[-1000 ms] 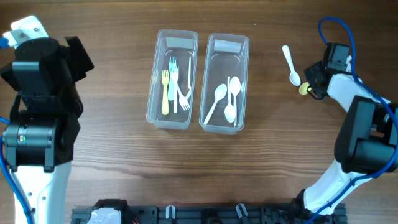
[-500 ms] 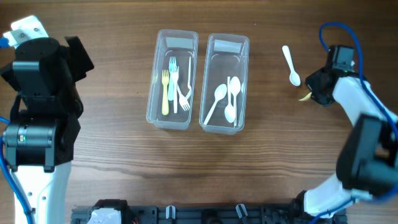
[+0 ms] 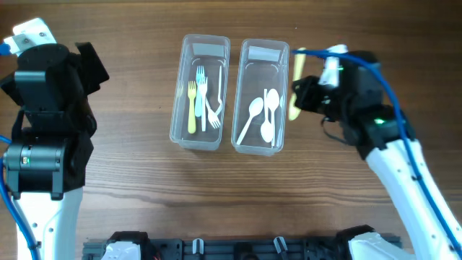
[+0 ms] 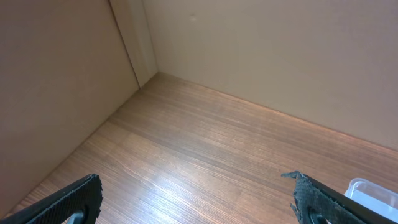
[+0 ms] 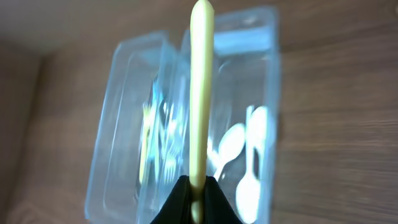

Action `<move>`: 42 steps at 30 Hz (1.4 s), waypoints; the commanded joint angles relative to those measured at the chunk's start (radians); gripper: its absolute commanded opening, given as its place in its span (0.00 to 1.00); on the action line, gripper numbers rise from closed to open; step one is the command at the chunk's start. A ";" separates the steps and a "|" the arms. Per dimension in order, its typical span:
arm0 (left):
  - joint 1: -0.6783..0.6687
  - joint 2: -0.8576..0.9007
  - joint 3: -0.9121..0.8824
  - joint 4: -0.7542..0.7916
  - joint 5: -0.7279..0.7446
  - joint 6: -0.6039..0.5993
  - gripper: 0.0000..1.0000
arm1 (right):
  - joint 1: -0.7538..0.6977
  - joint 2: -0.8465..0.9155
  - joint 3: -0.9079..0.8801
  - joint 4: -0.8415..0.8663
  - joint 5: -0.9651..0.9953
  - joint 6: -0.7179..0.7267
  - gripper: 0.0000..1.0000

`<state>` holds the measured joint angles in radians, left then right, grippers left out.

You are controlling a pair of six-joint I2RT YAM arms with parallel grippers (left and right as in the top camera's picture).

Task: Pack container
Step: 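Place the yellow spoon into the right container, then move the right gripper to the last white spoon and grasp it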

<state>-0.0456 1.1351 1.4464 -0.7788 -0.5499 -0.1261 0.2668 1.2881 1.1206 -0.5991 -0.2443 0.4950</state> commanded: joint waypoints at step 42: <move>0.005 0.000 0.004 0.002 -0.009 -0.010 1.00 | -0.120 0.102 0.005 0.105 0.602 -0.702 0.69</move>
<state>-0.0456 1.1351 1.4464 -0.7795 -0.5499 -0.1261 0.2348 1.3075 1.1202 -0.5457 0.4160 -0.1860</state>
